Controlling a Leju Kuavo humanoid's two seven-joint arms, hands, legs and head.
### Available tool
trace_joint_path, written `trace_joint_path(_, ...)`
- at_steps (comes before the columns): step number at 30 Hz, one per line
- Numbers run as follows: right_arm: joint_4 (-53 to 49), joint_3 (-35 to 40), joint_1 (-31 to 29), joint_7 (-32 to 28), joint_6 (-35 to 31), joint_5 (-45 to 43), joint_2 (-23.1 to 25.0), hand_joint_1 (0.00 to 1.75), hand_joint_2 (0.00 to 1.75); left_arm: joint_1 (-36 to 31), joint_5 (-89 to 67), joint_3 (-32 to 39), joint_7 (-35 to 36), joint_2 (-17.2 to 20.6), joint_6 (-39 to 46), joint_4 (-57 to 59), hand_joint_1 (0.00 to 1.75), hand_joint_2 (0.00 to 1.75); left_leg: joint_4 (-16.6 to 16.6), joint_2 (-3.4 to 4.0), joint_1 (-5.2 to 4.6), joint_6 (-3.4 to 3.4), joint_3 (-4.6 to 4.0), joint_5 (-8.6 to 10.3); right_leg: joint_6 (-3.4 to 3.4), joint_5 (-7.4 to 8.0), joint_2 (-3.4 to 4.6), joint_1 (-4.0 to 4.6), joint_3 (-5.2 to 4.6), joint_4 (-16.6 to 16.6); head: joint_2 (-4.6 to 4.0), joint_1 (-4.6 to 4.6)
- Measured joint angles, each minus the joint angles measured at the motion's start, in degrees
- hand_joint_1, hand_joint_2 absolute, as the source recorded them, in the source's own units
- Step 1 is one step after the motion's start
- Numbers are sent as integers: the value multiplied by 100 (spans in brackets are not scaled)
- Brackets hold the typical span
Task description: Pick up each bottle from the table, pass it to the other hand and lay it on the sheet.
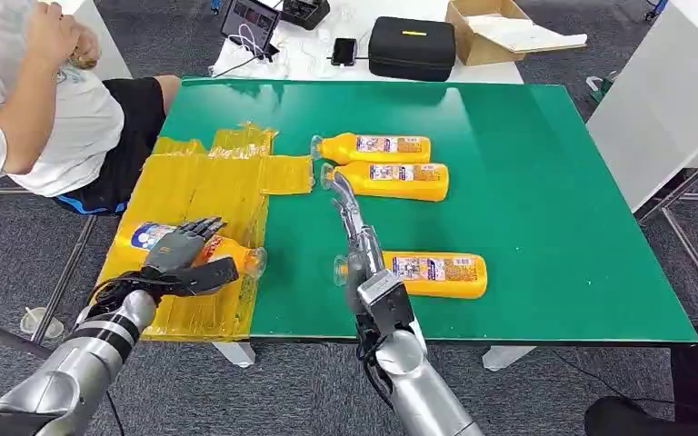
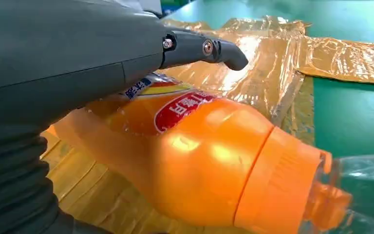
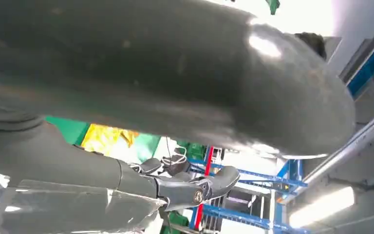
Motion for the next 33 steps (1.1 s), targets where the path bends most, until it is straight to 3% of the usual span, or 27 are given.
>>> trace_joint_path(15, 247, -15, -52, 0, 61, -9, 53, 0, 0, -15, 219, 9, -114, 15, -250, -11, 0, 0, 0, -13, 0, -1, 10, 11, 1, 2, -15, -1, 15, 0, 0, 0)
trace_joint_path(19, 296, -22, -55, 0, 72, -11, 59, 0, 0, -59, 598, 31, -304, 33, -740, -46, 0, 0, 0, -21, 0, -1, 10, 11, 1, 2, -21, -1, 16, 0, 0, 0)
trace_joint_path(20, 311, -24, -57, 0, 72, -4, 66, 0, 0, -57, 880, 44, -328, 42, -983, -112, 0, 175, 0, -24, 0, -1, 10, 11, 1, 2, -24, -1, 17, 0, 0, 0)
trace_joint_path(21, 322, -26, -61, 7, 57, 29, 66, 0, 175, -26, 1180, 53, -330, 46, -1156, -206, 0, 175, 0, -25, 0, -1, 10, 11, 1, 2, -24, -1, 18, 0, 0, 0)
trace_joint_path(24, 398, -22, -119, 313, -204, 508, 57, 0, 175, 295, 2766, 112, -343, 22, -1369, -744, 0, 175, 0, -19, -1, -1, 8, 12, 2, 4, -21, -2, 9, 0, 2, 2)
trace_joint_path(29, 918, 9, -494, 1664, -800, 2101, -174, 0, 175, 837, 5404, 738, -357, -408, -144, -2016, 0, 175, 3, -8, -7, 0, -4, 12, 5, 9, -20, -8, -3, -1, 0, 2)
trace_joint_path(33, 1446, 2, -915, 2608, -482, 2894, -582, 0, 175, 1077, 5981, 1465, -359, -693, 502, -2967, 0, 175, 3, -6, -6, 0, -5, 12, 6, 10, -20, -7, -4, -1, 0, 2)
